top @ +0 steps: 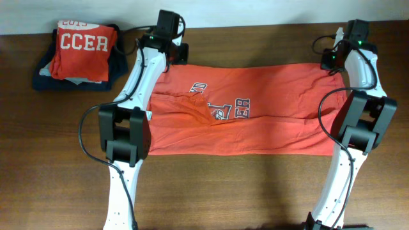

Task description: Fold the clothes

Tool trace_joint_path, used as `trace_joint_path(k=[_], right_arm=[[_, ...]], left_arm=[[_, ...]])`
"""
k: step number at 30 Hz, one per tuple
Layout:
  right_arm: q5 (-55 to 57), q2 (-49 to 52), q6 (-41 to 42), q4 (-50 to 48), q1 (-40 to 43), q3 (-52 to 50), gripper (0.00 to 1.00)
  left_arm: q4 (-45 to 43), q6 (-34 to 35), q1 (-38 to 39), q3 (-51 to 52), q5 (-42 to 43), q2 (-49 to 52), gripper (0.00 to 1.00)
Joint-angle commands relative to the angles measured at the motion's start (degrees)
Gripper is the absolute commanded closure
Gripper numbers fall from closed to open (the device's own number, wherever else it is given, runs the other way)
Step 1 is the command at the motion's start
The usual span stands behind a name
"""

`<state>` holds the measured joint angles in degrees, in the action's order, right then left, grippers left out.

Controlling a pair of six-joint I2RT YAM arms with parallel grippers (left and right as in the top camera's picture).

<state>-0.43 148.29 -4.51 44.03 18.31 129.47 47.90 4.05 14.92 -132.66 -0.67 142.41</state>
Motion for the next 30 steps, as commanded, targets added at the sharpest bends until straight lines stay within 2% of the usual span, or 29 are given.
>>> trace_joint_path(k=[1,16,22,30], right_arm=[[1.1,0.3,0.2,3.4,-0.3,3.7,0.96],[0.9,-5.2,0.2,23.5,-0.3,14.3,0.96],[0.9,-8.7,0.2,33.4,-0.2,14.4,0.96],[0.9,-11.0,0.2,41.3,-0.2,14.4,0.96]], left_arm=[[3.4,-0.3,-0.4,-3.3,-0.6,-0.6,0.99],[14.1,-0.3,-0.4,-4.0,-2.3,-2.1,0.99],[18.9,-0.3,-0.5,-4.0,-2.3,-4.8,0.99],[24.2,-0.3,-0.5,-4.0,-2.4,-7.1,0.99]])
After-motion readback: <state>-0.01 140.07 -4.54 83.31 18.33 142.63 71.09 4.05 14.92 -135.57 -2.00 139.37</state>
